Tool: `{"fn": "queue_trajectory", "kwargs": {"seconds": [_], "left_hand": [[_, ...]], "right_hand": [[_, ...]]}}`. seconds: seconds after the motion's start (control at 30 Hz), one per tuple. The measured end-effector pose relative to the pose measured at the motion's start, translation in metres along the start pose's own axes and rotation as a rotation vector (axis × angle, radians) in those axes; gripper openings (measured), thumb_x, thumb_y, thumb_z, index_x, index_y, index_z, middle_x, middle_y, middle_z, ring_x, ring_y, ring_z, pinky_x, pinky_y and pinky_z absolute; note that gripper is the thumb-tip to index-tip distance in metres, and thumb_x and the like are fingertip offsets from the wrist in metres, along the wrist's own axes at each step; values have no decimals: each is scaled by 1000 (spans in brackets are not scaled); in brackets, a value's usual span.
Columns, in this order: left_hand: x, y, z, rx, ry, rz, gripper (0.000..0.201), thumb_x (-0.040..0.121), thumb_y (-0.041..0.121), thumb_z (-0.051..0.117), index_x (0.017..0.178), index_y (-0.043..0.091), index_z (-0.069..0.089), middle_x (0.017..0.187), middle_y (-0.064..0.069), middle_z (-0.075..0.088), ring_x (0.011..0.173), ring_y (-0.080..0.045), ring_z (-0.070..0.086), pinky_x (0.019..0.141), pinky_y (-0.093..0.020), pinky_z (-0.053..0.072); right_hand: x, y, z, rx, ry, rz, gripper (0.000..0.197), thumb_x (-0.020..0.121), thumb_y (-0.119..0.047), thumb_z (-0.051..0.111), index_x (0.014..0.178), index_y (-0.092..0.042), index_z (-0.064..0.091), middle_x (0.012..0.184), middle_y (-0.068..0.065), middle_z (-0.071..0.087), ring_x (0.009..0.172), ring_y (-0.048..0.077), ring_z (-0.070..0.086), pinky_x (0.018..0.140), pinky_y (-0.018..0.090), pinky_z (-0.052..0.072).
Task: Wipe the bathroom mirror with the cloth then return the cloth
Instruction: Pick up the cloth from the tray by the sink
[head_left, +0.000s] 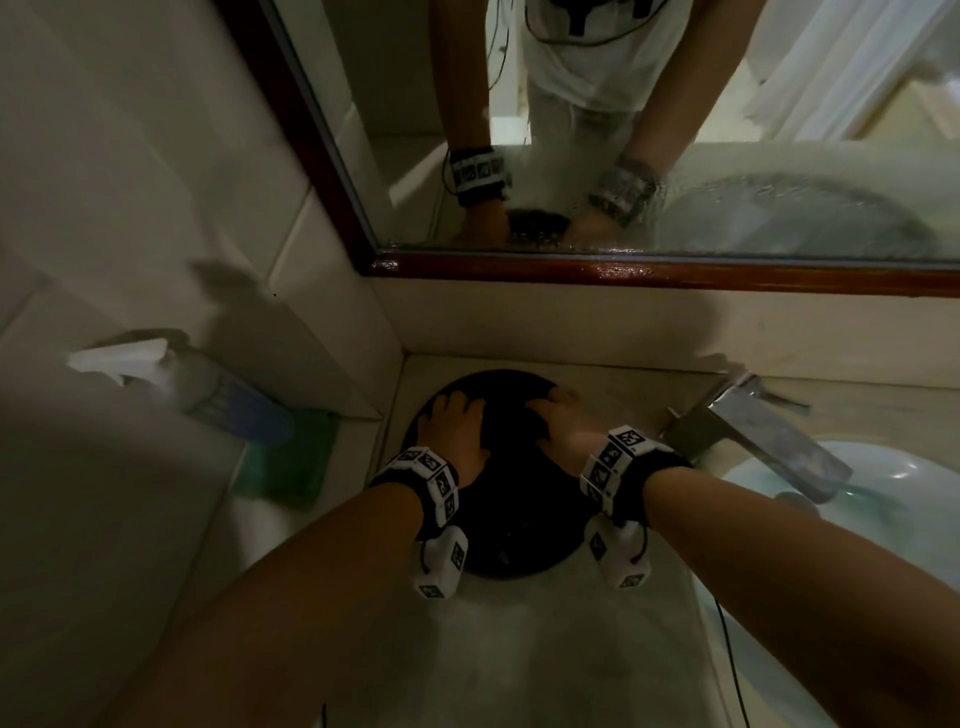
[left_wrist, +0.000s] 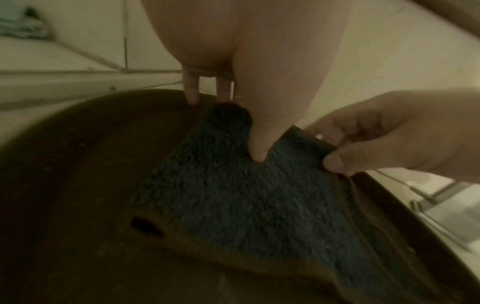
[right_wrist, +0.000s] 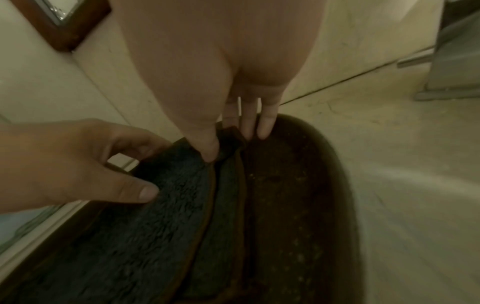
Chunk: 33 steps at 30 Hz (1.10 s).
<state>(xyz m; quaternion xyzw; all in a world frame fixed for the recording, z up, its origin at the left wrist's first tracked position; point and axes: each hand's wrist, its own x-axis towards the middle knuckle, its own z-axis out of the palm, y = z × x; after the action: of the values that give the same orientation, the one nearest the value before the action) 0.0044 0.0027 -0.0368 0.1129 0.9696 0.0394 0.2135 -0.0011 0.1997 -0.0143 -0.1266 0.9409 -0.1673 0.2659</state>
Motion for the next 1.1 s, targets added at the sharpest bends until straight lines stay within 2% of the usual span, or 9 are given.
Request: {"fn": "queue_trajectory", "kwargs": {"seconds": [0.17,0.27,0.33,0.4,0.5,0.6,0.77,0.9,1.1], "left_hand": [[0,-6,0,-57,80,11,37,90,33,63,120,10,62,135,-15,46,120,-32,44,91,-40,45],[-6,-7,-4,-138,102,23,27,92,27,62,112,8,63,120,-11,56,109,-29,53,83,-35,47],[-16,-4,-11,-231,97,16,24,94,23,61,112,7,63,110,-10,65,100,-27,61,79,-34,51],[-27,1,-21,-292,95,13,23,95,19,60,115,7,61,106,-11,67,95,-28,64,76,-34,52],[-45,9,-39,-321,77,25,27,96,15,59,122,7,60,114,-11,66,100,-28,62,73,-26,46],[-68,22,-60,-343,87,29,22,96,15,59,117,7,61,115,-11,66,100,-26,61,72,-26,41],[-125,77,-107,-358,192,-17,12,95,16,60,102,6,62,103,-11,63,93,-24,58,77,-28,42],[-175,140,-144,-306,313,-9,19,91,21,66,104,6,66,107,-12,67,100,-27,62,80,-30,45],[-258,283,-200,-270,481,102,13,89,23,69,85,16,59,97,-11,66,94,-29,62,72,-27,38]], "right_hand": [[-6,3,-2,99,-5,13,39,98,-22,55,136,-16,55,143,14,41,130,38,43,107,31,34],[-13,4,-7,189,-1,16,32,99,-14,51,130,-10,57,131,17,54,118,37,54,87,26,39],[-20,1,-12,231,-13,26,31,101,-11,47,130,-8,55,124,19,60,109,36,58,76,25,36],[-29,-2,-18,253,-8,35,31,101,-12,47,131,-9,54,126,18,60,110,34,59,76,26,38],[-46,-6,-29,271,15,35,30,99,-16,52,129,-13,56,129,13,60,114,31,59,82,28,43],[-71,-10,-45,278,76,21,27,96,-17,56,123,-17,59,124,10,63,110,29,61,87,31,48],[-140,-8,-83,260,214,-34,29,95,-17,57,123,-14,63,121,11,65,113,28,60,86,25,41],[-221,7,-120,239,364,-68,23,94,-17,59,116,-13,65,113,11,66,109,30,61,87,27,43],[-392,58,-179,146,638,-88,20,94,-23,60,112,-23,68,118,6,61,109,26,58,95,30,43]]}}
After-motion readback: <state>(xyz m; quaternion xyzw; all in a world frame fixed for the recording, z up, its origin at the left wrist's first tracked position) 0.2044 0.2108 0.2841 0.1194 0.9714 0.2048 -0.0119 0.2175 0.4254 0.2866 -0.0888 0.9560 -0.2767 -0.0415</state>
